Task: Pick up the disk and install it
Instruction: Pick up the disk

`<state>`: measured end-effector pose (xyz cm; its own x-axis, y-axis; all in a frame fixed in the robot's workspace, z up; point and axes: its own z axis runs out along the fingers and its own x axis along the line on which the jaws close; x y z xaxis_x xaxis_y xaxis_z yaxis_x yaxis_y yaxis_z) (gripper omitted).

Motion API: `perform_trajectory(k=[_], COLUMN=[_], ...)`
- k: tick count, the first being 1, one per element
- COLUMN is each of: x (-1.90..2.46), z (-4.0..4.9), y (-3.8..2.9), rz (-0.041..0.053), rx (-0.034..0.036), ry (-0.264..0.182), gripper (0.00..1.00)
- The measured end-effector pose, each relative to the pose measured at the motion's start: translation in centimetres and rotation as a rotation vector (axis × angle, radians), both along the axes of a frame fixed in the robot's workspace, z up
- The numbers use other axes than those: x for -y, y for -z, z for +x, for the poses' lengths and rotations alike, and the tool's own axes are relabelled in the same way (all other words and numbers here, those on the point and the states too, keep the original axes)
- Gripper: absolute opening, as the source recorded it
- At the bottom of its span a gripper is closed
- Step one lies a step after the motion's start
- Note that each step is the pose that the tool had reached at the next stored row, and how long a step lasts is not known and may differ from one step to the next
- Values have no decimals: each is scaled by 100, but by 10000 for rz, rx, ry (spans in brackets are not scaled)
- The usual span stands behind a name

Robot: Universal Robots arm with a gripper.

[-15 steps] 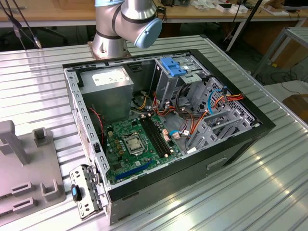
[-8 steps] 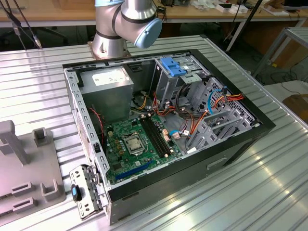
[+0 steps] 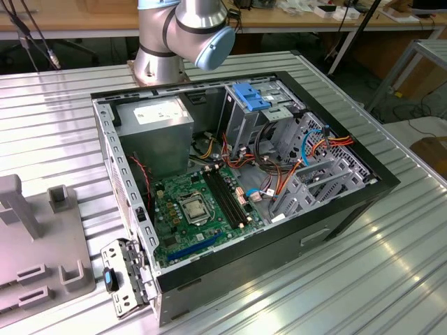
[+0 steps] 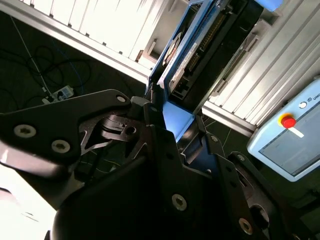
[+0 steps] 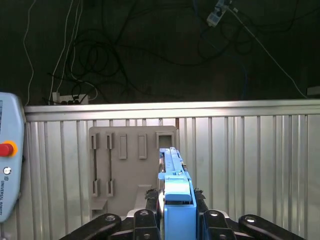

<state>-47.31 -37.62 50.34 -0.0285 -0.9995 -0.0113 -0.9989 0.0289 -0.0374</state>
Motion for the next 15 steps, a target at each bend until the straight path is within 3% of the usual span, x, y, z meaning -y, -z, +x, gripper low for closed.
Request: perform_trajectory(k=[8,15], x=[-1,0], z=[0,0], y=[-58,-265], rz=[1,1], rx=[-12,-10], ry=[-112,-113], gripper=[37,37])
